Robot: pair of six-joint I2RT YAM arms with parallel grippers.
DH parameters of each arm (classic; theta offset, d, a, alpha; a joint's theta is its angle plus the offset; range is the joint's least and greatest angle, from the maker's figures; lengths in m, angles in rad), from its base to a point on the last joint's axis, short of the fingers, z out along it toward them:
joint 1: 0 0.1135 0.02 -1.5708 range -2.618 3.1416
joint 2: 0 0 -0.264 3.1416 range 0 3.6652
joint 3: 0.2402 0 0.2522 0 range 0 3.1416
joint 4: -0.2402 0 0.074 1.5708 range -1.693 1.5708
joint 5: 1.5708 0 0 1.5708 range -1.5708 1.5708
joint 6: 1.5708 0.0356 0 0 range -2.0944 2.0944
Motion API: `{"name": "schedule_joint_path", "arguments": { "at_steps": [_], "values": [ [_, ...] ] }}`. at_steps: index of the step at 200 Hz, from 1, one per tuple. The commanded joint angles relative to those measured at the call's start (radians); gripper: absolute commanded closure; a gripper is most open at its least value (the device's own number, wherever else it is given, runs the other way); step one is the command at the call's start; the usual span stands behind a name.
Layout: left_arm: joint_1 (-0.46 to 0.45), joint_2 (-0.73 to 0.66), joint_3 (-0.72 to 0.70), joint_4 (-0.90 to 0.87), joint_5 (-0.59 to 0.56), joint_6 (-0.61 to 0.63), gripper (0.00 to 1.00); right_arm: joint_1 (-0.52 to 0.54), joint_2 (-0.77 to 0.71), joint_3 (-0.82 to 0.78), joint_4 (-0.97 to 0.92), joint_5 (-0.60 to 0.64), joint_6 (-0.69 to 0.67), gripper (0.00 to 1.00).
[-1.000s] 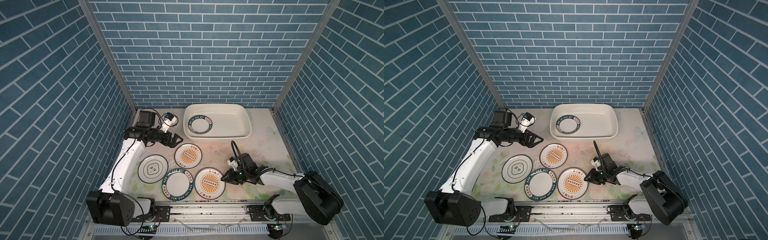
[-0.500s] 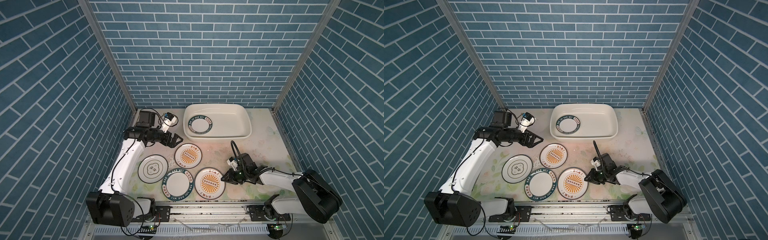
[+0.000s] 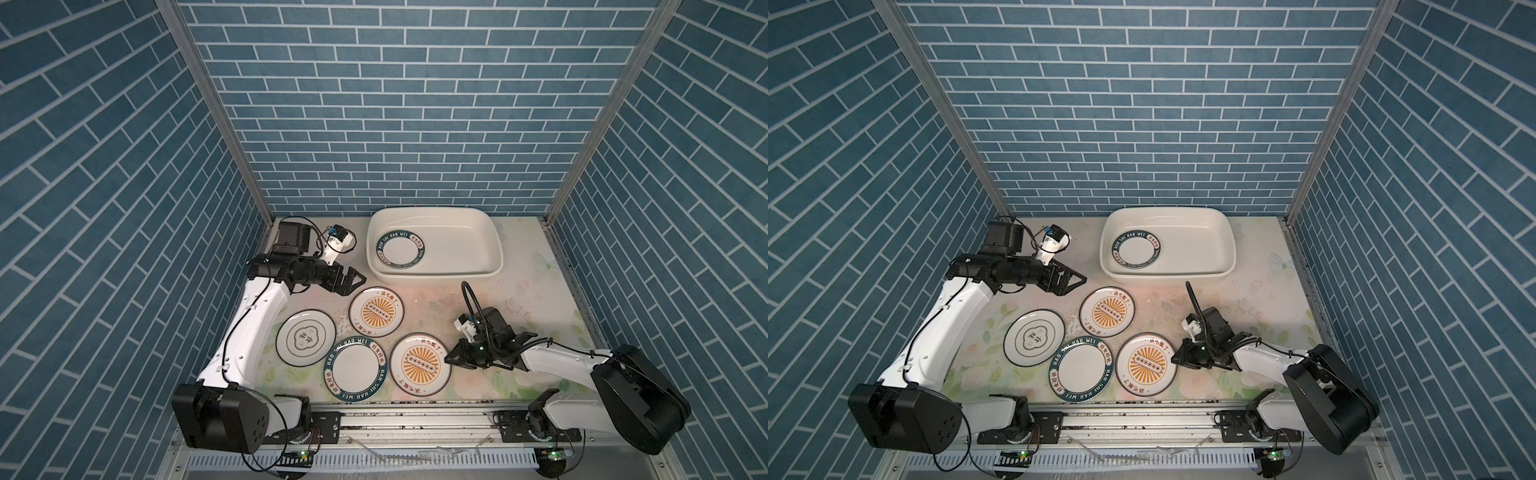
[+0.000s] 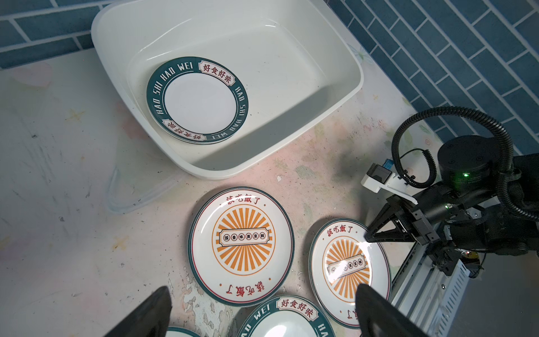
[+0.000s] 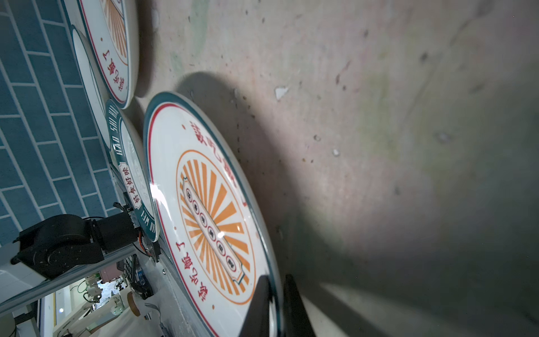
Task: Place the plates into the plastic bin on the countertop
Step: Pick up the plate from the bottom-center of the table.
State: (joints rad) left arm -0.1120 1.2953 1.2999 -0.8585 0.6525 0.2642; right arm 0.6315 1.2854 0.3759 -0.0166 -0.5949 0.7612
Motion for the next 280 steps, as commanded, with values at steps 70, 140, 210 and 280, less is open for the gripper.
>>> {"name": "schedule_joint_path", "arguments": {
  "at_steps": [70, 140, 210, 280],
  "values": [
    [-0.004, -0.023, 0.021, -0.017, -0.002, 0.001, 0.0, -0.001, -0.089, -0.034, -0.1, 0.072, -0.002, 1.0],
    [-0.003, -0.029, 0.021, -0.016, -0.003, 0.0, 0.0, -0.008, -0.183, -0.01, -0.161, 0.051, -0.002, 1.0],
    [-0.004, -0.03, 0.024, -0.014, -0.008, 0.0, 0.0, -0.04, -0.242, 0.017, -0.185, 0.007, 0.006, 1.0],
    [-0.003, -0.031, 0.023, -0.013, -0.014, 0.002, 0.0, -0.079, -0.27, 0.034, -0.192, -0.054, 0.006, 1.0]
  ]
}}
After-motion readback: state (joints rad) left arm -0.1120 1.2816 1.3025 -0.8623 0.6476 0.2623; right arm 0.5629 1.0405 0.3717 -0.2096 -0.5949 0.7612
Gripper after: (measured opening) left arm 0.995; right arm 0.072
